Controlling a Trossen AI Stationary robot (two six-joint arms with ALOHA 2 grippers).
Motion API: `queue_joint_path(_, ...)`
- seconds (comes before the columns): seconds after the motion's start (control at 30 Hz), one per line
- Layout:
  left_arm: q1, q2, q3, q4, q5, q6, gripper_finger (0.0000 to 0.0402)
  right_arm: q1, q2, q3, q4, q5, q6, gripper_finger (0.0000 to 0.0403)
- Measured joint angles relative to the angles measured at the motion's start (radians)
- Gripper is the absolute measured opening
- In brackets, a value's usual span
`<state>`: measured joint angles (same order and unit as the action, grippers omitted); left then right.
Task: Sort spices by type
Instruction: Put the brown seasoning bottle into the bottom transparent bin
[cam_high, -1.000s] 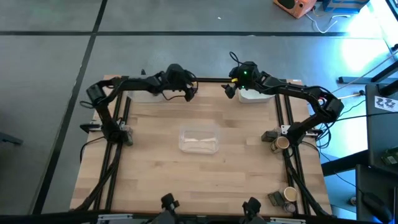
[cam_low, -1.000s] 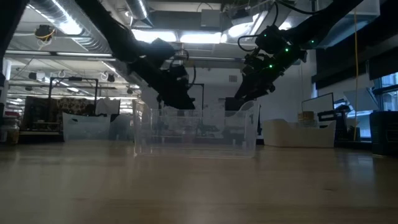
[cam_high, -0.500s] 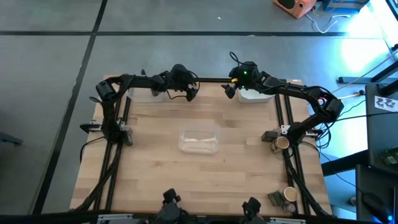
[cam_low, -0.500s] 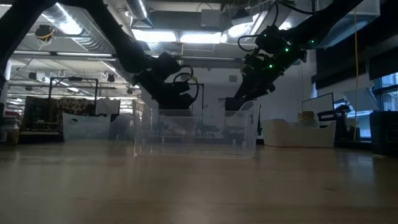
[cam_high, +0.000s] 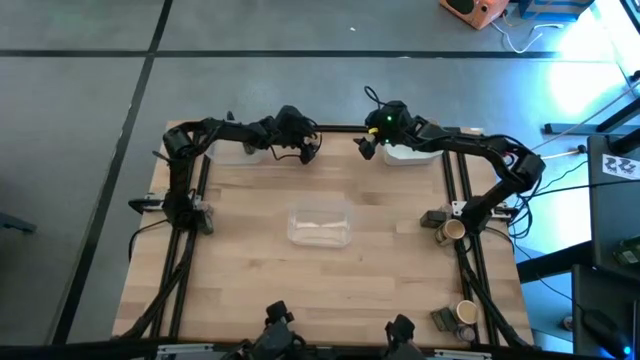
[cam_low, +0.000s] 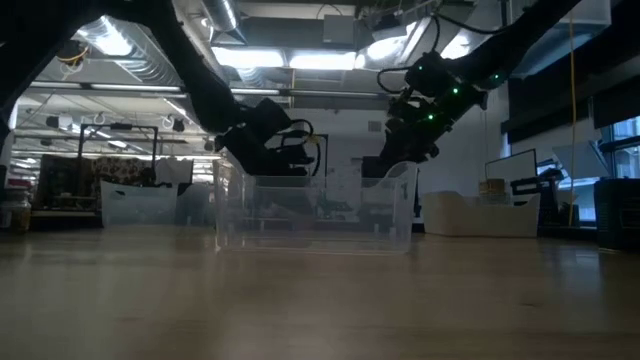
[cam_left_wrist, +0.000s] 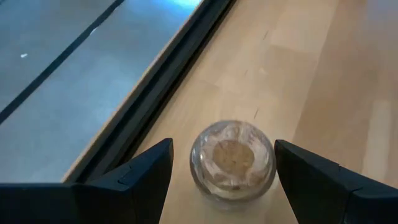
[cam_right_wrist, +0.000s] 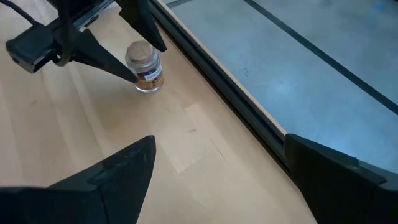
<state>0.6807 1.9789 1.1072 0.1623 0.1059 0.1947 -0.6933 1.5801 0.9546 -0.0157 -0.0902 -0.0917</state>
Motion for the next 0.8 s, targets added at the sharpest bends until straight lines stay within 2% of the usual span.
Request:
queue_joint_path(0.1,0.000,0.000,0.000,0.011,0.000,-0.002,0.0243,0.000,0.009,0.000,0.004,0.000,0.000,0.0351)
queue_joint_path(0.37,0.000,0.000,0.000,0.010,0.001,0.025,0.0162,0.000,0.009,0.000,0.019,0.001,-0.013,0.0351)
queue_joint_path(0.57,-0.005,-0.018,0.000,-0.027,-0.010,0.060,0.0161,0.000,0.009,0.000,0.018,0.000,-0.015,0.0351)
queue_joint_path(0.8,-0.057,-0.189,-0.001,-0.185,-0.070,0.067,0.0166,0.000,0.009,0.000,0.018,0.000,-0.022,0.0351)
